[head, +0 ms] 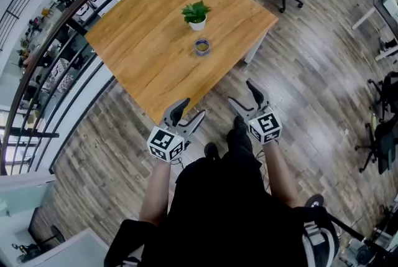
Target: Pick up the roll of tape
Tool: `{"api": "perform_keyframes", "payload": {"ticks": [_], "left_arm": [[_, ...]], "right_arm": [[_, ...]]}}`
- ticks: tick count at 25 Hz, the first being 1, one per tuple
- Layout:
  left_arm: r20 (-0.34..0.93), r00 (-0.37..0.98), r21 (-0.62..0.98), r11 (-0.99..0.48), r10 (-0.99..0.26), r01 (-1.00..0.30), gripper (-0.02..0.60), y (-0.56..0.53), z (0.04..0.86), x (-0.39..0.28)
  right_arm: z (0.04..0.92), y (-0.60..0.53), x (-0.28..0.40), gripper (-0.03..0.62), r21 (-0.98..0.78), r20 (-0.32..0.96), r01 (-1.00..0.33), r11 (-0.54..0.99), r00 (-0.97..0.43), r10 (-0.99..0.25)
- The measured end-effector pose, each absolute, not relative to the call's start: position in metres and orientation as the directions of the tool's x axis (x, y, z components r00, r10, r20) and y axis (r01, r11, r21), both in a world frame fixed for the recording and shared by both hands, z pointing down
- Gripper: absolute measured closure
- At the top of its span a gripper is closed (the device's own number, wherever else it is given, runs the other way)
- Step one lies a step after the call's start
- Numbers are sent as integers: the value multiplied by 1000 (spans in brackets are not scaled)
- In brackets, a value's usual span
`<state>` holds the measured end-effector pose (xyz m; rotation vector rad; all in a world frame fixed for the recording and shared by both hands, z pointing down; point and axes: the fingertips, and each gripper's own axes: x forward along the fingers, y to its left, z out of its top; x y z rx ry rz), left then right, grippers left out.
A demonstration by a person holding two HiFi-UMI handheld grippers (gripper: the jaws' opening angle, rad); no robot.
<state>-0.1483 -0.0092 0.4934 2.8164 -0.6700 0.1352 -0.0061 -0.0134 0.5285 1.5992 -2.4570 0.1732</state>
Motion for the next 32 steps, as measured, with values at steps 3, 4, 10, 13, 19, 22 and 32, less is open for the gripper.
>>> {"api": "perform_keyframes", "payload": {"ticks": [3,4,10,13,19,22,32], "left_arm": [[136,892,209,-867,-432,-452,321,-17,491,-141],[133,892,209,-868,-432,-451,321,-20,490,-138],[130,896,206,-873,-424,-443,321,-31,490,-125],[131,890,219,-863,-437,-455,321,-39,492,-124],[130,873,217,-846,-470,-487,321,-61,488,-114],[126,860,212,-833,-494,-510,321,-74,487,-106],[132,799,211,-771,-586,-600,321,-109,483,-73]], "right_arm": [[526,-21,-1,237,21,229,-913,408,-393,-891],[525,-23,2,237,23,231,-913,407,-391,-891],[524,-36,16,237,23,225,-917,398,-383,-896],[525,-42,18,237,16,232,-914,406,-392,-890],[520,-68,28,237,17,230,-898,439,-424,-876],[520,-84,35,237,22,231,-884,466,-449,-863],[522,-132,67,237,5,240,-830,558,-540,-806]]}}
